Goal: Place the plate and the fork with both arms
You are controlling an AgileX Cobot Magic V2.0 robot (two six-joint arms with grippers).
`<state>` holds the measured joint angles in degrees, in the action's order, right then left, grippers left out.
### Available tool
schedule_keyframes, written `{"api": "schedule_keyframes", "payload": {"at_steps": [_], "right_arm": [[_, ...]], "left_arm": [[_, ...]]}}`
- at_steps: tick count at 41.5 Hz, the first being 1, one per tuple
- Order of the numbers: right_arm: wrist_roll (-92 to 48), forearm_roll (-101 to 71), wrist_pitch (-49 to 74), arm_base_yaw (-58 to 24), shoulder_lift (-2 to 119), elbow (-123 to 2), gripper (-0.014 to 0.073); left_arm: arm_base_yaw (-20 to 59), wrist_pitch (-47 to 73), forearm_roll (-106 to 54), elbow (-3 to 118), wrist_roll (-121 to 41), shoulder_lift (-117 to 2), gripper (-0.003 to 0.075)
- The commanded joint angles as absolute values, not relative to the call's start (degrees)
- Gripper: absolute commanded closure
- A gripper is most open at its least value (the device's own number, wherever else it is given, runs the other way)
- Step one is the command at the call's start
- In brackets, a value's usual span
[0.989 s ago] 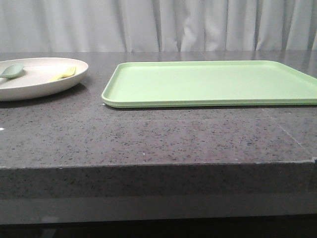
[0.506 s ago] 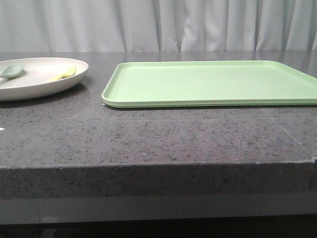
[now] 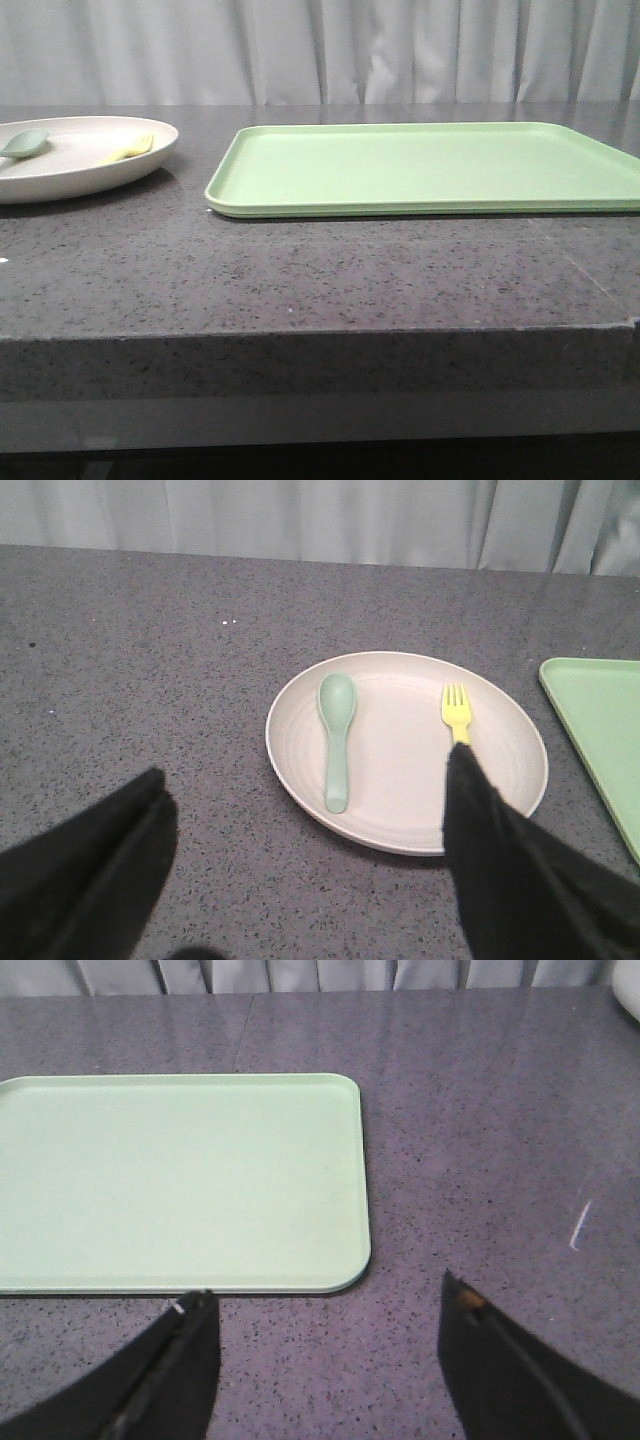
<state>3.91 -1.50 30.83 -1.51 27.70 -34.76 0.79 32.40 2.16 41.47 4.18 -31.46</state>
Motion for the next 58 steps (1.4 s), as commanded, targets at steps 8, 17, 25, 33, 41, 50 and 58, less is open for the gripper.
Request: {"api": "schedule_keyframes", "payload": {"at_steps": [8,17,25,33,41,50,58], "right_arm": [[3.65,-1.01,26.24,-1.34,28.41,-36.86,0.0053],[3.65,-1.01,26.24,-1.34,28.41,-36.86,0.0053],[3.65,-1.01,26.18,-1.34,28.41,-36.86,0.0053],[3.65,-1.01,26.24,-1.34,28.41,-36.86,0.0053],[3.65,-1.01,26.24,-1.34,28.41,-36.86,0.0053],[3.65,-1.01,26.62,-1.34,28.41,-36.86,0.0053],[3.65,-1.01,26.62,-1.34,28.41,-36.86,0.0053]], "left_arm": [[0.76,27.44,1.92,43.43,4.31,-32.0,0.0131],[0.76,27.07,-0.37,43.43,4.31,-32.28,0.0188],[0.76,35.46,3.73,48.39,4.31,-38.63,0.0195],[0.76,44.27,6.49,53.96,4.22,-48.85,0.0195],[-0.22,47.01,8.2,59.46,3.09,-60.42,0.0195],[-7.66,47.18,-6.78,67.45,-8.99,-71.38,0.0195],[-13.86,50.37,-17.99,74.74,-16.66,-80.87,0.0195]]}}
